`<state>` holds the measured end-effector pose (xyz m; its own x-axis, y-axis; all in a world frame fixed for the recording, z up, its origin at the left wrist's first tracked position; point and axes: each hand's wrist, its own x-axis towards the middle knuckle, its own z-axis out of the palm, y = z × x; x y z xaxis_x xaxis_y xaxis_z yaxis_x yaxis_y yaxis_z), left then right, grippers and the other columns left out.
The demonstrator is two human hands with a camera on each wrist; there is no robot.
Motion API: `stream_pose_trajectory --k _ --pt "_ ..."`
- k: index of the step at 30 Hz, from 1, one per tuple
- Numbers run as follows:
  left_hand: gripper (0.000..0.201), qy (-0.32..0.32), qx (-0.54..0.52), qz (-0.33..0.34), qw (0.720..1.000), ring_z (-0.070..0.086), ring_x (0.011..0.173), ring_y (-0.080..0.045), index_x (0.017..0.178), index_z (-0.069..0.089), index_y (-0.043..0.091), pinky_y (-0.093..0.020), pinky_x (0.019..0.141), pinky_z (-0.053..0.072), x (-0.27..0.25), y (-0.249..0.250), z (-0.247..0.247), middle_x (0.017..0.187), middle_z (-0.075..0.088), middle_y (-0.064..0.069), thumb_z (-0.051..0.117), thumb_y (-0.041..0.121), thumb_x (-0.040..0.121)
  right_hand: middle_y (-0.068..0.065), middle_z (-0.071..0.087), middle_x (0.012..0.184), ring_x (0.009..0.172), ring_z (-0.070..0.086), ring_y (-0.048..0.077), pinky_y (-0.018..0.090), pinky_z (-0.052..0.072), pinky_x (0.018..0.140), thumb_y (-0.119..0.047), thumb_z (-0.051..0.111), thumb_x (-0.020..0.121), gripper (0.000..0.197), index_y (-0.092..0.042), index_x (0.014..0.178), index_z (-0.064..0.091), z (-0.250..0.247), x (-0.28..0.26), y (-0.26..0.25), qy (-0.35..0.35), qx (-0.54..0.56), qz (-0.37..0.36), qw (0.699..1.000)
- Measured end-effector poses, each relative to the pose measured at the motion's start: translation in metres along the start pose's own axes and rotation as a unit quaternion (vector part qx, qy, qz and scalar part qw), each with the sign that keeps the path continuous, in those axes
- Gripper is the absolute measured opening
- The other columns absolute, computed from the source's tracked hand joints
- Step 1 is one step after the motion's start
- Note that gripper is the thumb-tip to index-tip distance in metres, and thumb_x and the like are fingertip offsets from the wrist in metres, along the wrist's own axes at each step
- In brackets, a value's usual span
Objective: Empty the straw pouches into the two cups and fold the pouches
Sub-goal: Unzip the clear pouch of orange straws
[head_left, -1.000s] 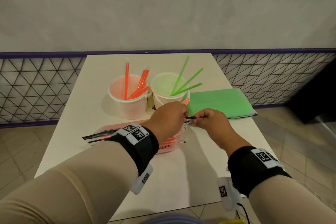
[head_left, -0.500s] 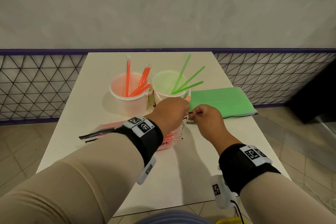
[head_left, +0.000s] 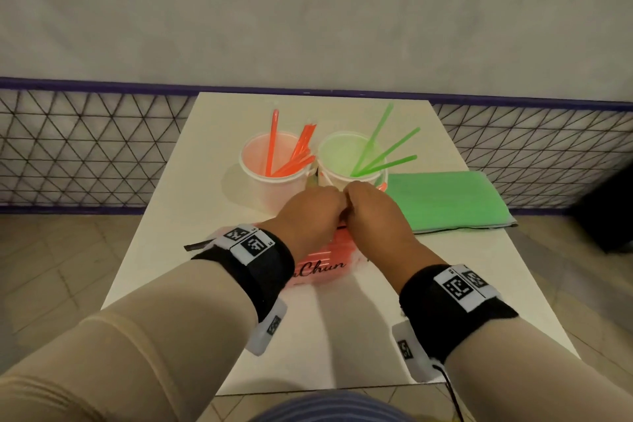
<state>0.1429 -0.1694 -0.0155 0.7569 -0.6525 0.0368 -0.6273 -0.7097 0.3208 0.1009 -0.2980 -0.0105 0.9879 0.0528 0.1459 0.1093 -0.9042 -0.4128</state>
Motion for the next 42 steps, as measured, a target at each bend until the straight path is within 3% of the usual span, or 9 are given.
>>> stream_pose_trajectory --k 6,11,17,21,26,29,31,36,42 --pt "0.014 -0.011 -0.007 -0.012 1.0 0.059 0.082 -0.024 0.09 0.064 0.012 -0.037 0.072 0.047 -0.006 -0.012 -0.003 0.084 0.06 -0.003 0.05 0.013 0.095 0.004 0.062 0.093 0.085 0.059 0.024 0.036 0.048 0.072 -0.004 0.053 0.085 0.018 -0.01 0.1 0.061 -0.004 -0.002 0.007 -0.064 0.033 0.017 0.997" --pt "0.015 -0.019 -0.021 -0.017 0.999 0.058 0.077 -0.024 0.088 0.066 0.011 -0.038 0.07 0.048 -0.006 -0.008 -0.003 0.081 0.062 -0.004 0.051 0.013 0.093 0.001 0.048 0.077 0.071 0.045 0.019 0.028 0.027 0.061 -0.004 0.057 0.089 0.011 -0.013 0.082 0.059 -0.002 0.003 0.012 -0.084 -0.086 -0.028 0.992" --pt "0.019 -0.032 -0.05 -0.032 0.998 0.048 0.064 -0.011 0.074 0.058 0.018 -0.023 0.056 0.032 -0.018 -0.027 -0.024 0.07 0.056 0.006 0.055 0.015 0.092 -0.001 0.036 0.064 0.06 0.036 0.02 0.03 0.028 0.057 0.016 0.063 0.066 0.027 -0.009 0.068 0.056 -0.021 -0.002 0.038 -0.022 -0.173 -0.03 0.984" --pt "0.019 -0.054 -0.015 -0.054 0.997 0.054 0.069 -0.018 0.076 0.058 0.014 -0.024 0.058 0.034 -0.032 -0.038 -0.028 0.077 0.06 -0.001 0.054 0.018 0.094 0.007 0.046 0.06 0.055 0.039 0.023 0.03 0.027 0.053 0.018 0.067 0.057 0.028 -0.006 0.069 0.06 -0.033 -0.009 0.043 -0.019 -0.22 -0.005 0.975" --pt "0.017 -0.045 -0.014 -0.046 0.998 0.053 0.07 -0.02 0.078 0.06 0.01 -0.028 0.059 0.035 -0.031 -0.034 -0.024 0.08 0.061 -0.006 0.053 0.014 0.093 0.004 0.058 0.081 0.075 0.053 0.026 0.037 0.044 0.065 -0.01 0.062 0.082 0.008 -0.012 0.089 0.065 -0.012 -0.005 -0.003 -0.051 -0.16 -0.104 0.98" --pt "0.019 -0.032 0.013 -0.025 0.999 0.053 0.07 -0.022 0.078 0.061 0.011 -0.033 0.061 0.038 -0.03 -0.033 -0.022 0.078 0.06 -0.007 0.052 0.014 0.094 0.009 0.052 0.066 0.058 0.049 0.027 0.033 0.028 0.051 0.004 0.07 0.068 0.012 -0.006 0.073 0.065 0.009 0.002 -0.021 -0.074 -0.12 -0.13 0.981" --pt "0.017 -0.038 0.009 -0.028 0.999 0.055 0.075 -0.023 0.083 0.063 0.009 -0.036 0.067 0.043 -0.033 -0.035 -0.023 0.083 0.061 -0.007 0.051 0.014 0.094 0.009 0.05 0.064 0.057 0.046 0.025 0.031 0.026 0.052 0.01 0.069 0.064 0.018 -0.006 0.069 0.061 0.014 0.007 -0.018 -0.069 -0.121 -0.132 0.981" --pt "0.015 -0.037 -0.014 -0.047 0.998 0.056 0.083 -0.022 0.088 0.064 0.011 -0.038 0.074 0.047 -0.044 -0.052 -0.026 0.089 0.06 -0.003 0.052 0.017 0.094 0.006 0.046 0.082 0.075 0.036 0.022 0.034 0.029 0.061 0.009 0.053 0.077 0.019 -0.006 0.088 0.058 0.004 0.008 -0.015 -0.104 -0.161 -0.127 0.973" --pt "0.014 -0.015 -0.011 -0.093 0.995 0.052 0.082 -0.017 0.084 0.058 0.017 -0.032 0.073 0.042 -0.076 -0.086 -0.027 0.086 0.056 0.002 0.052 0.021 0.096 0.002 0.041 0.077 0.074 0.044 0.023 0.033 0.031 0.057 0.004 0.053 0.082 0.014 -0.009 0.085 0.054 -0.005 -0.001 0.005 -0.092 -0.177 -0.069 0.977"
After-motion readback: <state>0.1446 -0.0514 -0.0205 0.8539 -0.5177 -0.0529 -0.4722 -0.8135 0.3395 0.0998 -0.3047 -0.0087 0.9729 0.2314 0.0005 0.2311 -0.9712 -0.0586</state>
